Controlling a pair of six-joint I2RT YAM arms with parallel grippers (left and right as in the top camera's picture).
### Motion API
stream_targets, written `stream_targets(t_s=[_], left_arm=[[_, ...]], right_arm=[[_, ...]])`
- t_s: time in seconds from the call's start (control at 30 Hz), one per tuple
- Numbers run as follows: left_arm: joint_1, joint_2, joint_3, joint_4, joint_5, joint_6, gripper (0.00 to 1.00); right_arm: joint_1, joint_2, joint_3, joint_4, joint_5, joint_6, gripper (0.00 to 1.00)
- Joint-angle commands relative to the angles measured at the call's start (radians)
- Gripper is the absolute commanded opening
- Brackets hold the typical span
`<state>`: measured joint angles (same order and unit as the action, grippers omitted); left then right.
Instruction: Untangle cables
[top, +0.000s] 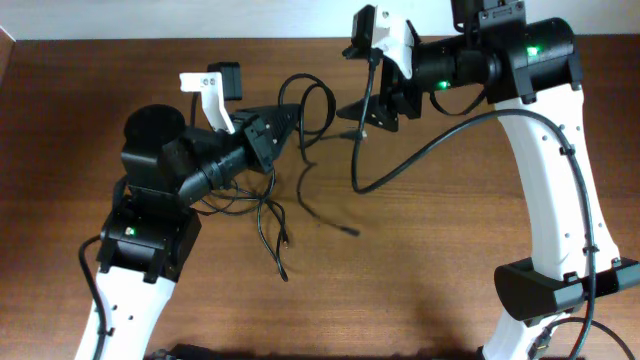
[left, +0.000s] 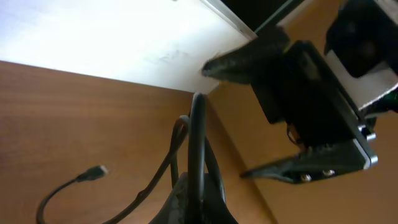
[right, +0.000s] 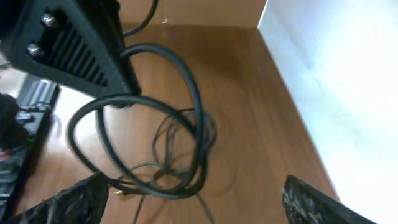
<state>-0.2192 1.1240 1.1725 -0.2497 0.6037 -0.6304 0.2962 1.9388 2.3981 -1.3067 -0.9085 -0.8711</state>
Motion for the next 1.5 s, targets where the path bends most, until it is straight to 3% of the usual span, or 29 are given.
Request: stream_targets(t_s=[0.0, 0.13, 0.33, 0.37, 0.47, 0.57, 0.7, 0.77, 0.87, 0.9, 1.07, 1.47], left_arm=[[-0.04, -0.006, 0.007, 0.003, 0.023, 0.003, 0.0], [-0.081, -0.006, 0.007, 0.01, 0.002, 0.002, 0.0], [-0.149, 0.016, 0.007, 0.041, -0.024, 0.006, 0.0], [-0.162, 0.026, 0.006, 0.055, -0.024, 0.006, 0.0], [-0.169, 0.045, 0.007, 0.059, -0.024, 0.006, 0.0], [-0.169, 0.059, 0.007, 0.066, -0.024, 0.006, 0.0], [-0.169, 0.059, 0.007, 0.071, -0.024, 0.006, 0.0], [-0.169, 0.06, 0.007, 0.071, -0.025, 0.018, 0.0], [-0.169, 0.06, 0.007, 0.07, -0.029, 0.025, 0.0], [-0.169, 0.06, 0.007, 0.067, -0.046, 0.054, 0.0], [-0.169, 0.061, 0.007, -0.045, -0.314, 0.158, 0.0], [-0.237, 0.062, 0.007, 0.059, -0.226, 0.146, 0.0]], right_arm=[[-0.001, 0.0, -0.005, 0.042, 0.003, 0.055, 0.89], [-0.001, 0.0, -0.005, 0.063, 0.003, 0.068, 0.82], [0.0, 0.0, -0.005, 0.078, 0.004, 0.068, 0.82], [0.0, 0.0, -0.005, 0.086, 0.005, 0.068, 0.75], [0.005, 0.0, -0.005, 0.08, 0.004, 0.068, 0.8], [0.008, 0.0, -0.005, 0.085, 0.08, 0.068, 0.36], [0.008, 0.0, -0.005, 0.136, 0.269, 0.121, 0.42], [0.011, 0.0, -0.005, 0.152, 0.267, 0.128, 0.45], [0.012, 0.0, -0.005, 0.129, 0.226, 0.129, 0.65], [0.012, 0.0, -0.005, 0.113, 0.203, 0.128, 0.67], [0.012, 0.0, -0.005, 0.064, 0.179, 0.127, 0.67], [0.052, 0.0, -0.005, 0.102, 0.179, 0.128, 0.68]])
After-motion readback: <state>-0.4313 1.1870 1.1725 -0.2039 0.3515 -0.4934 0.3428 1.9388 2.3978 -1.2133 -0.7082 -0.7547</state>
